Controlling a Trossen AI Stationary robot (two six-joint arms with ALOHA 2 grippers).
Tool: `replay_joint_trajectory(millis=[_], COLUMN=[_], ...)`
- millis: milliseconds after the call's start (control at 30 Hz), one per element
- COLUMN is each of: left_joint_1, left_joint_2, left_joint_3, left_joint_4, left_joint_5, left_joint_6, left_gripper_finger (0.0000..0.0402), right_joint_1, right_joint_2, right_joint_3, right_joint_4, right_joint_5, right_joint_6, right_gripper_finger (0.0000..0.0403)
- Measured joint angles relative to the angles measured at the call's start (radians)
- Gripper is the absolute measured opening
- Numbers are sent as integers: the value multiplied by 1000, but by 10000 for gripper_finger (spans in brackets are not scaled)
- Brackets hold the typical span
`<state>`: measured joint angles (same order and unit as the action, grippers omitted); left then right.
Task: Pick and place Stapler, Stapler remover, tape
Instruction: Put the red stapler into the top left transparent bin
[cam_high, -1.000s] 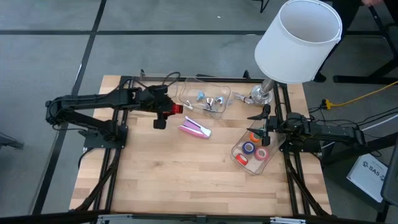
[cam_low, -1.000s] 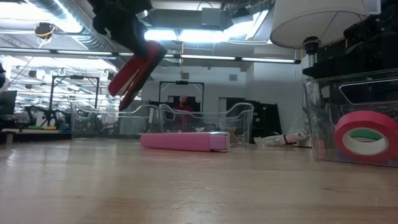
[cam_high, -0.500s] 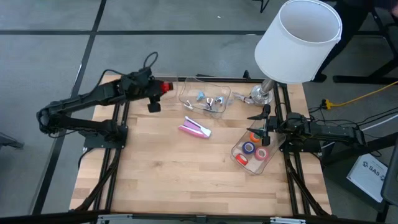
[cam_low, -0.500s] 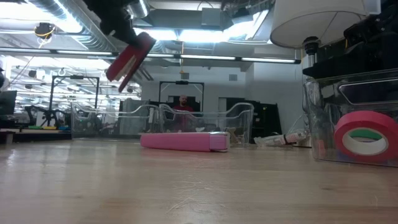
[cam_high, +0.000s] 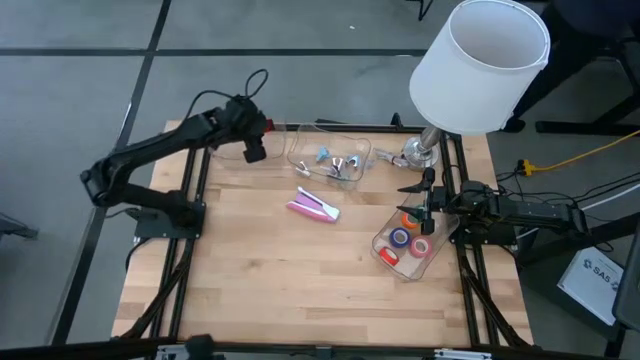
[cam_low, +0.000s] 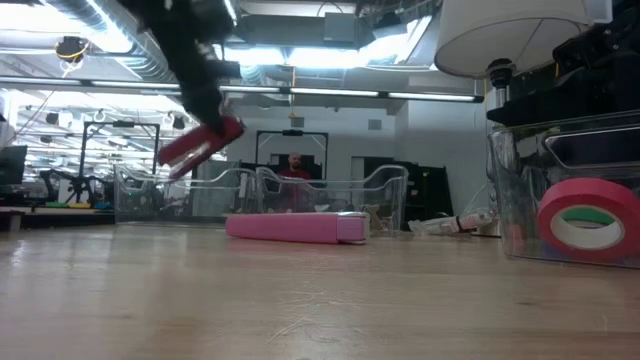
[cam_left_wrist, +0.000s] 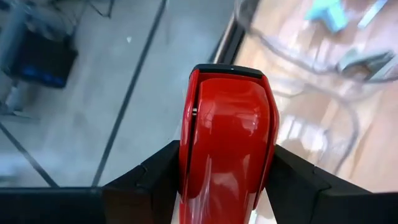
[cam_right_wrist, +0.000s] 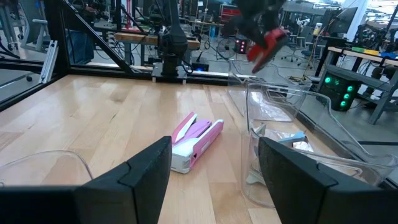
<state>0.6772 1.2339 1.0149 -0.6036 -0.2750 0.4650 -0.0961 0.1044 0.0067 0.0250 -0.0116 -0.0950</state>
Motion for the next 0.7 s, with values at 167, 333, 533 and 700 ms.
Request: replay_joint_trajectory(millis=[167,333,533,700], left_joint_1=[48,75,92,104], left_joint_2=[102,196,294,340], left_joint_3=[0,0,0,1], left_joint_4=[3,9,35,63], left_joint_5=[8,8,7,16], left_joint_6=[47,80,110,134], left_gripper_finger=[191,191,191,191], right_joint_1=[0,0,0,0], right_joint_2=[0,0,0,0], right_joint_3=[0,0,0,0], right_joint_4=[0,0,0,0], right_joint_5=[0,0,0,0], right_joint_6=[0,0,0,0], right_gripper_finger=[239,239,239,239])
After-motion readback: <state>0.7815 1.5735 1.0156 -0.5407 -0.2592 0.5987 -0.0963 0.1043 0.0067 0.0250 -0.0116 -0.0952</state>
